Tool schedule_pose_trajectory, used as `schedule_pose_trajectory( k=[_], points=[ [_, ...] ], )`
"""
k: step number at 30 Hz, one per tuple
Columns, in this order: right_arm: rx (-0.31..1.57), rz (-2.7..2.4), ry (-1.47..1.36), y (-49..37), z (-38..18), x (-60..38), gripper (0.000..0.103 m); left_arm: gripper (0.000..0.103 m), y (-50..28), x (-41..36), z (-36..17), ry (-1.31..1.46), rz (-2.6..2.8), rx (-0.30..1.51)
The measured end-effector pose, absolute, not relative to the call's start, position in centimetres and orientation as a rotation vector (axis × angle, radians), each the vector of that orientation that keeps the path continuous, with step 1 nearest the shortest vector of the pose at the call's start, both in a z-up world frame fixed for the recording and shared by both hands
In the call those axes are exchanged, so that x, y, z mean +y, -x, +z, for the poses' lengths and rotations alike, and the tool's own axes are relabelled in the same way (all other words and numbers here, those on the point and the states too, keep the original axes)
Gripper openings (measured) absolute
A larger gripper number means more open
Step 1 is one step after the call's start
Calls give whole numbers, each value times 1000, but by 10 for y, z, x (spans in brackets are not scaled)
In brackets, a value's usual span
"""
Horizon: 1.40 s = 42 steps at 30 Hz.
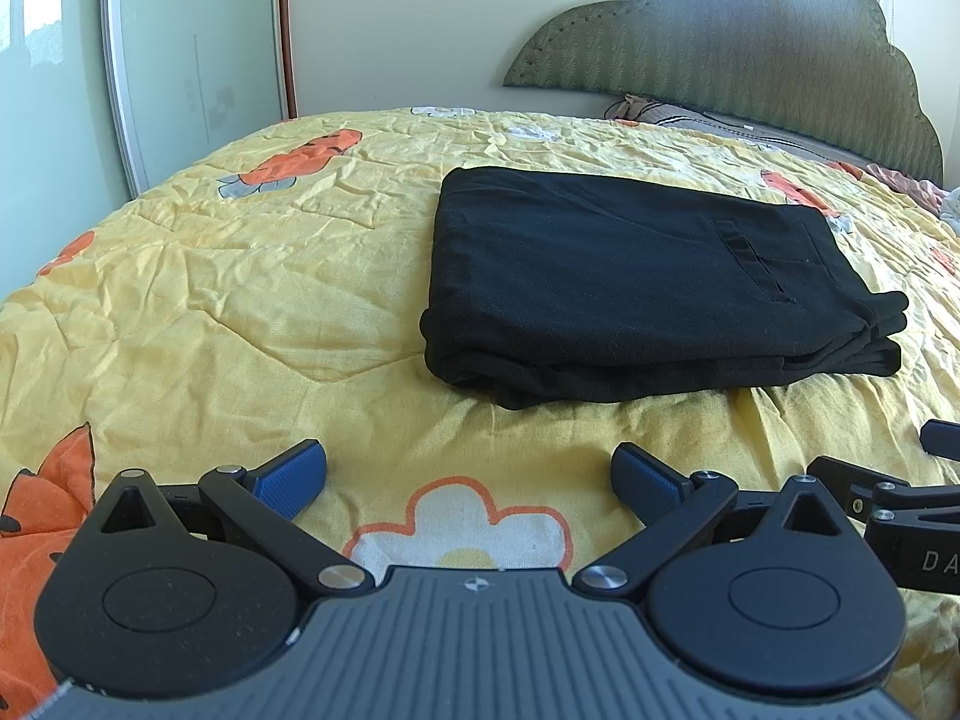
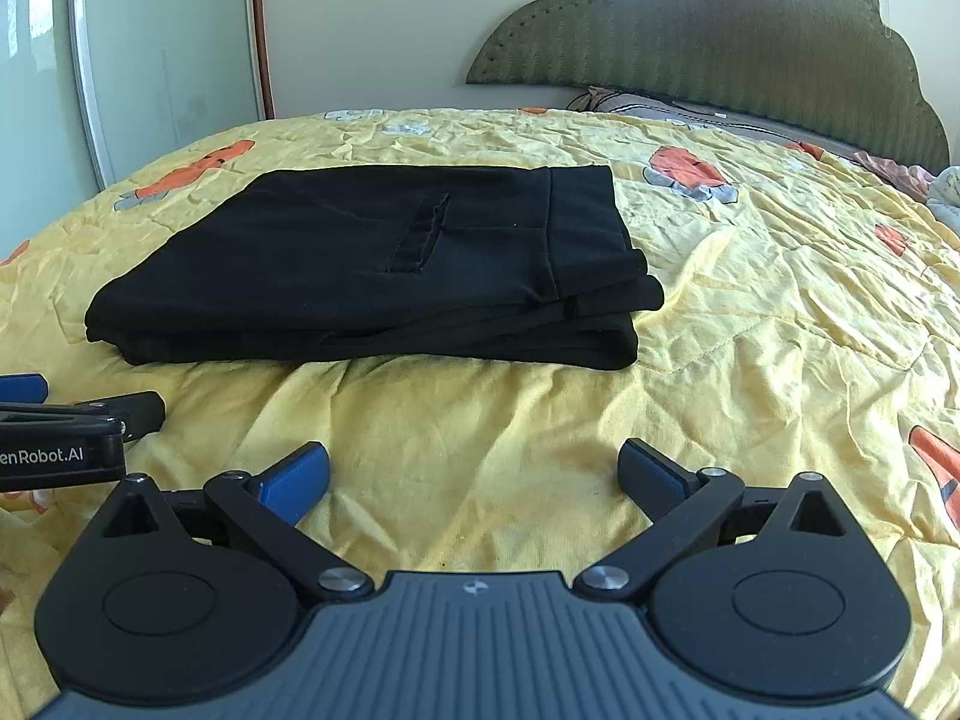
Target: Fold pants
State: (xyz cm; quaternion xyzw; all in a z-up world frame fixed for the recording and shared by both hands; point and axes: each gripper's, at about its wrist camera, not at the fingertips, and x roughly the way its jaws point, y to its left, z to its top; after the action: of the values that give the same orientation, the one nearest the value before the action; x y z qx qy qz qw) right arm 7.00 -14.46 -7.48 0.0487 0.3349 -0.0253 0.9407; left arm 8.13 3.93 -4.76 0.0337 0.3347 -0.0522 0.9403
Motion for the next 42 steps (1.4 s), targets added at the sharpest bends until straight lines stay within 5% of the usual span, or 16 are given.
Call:
schedule_pose_trajectory(
  k=[42],
  points=[
    [681,49,-69,-71,-75,-145,103,103,-78,42,-46,-63,-66,681]
  ],
)
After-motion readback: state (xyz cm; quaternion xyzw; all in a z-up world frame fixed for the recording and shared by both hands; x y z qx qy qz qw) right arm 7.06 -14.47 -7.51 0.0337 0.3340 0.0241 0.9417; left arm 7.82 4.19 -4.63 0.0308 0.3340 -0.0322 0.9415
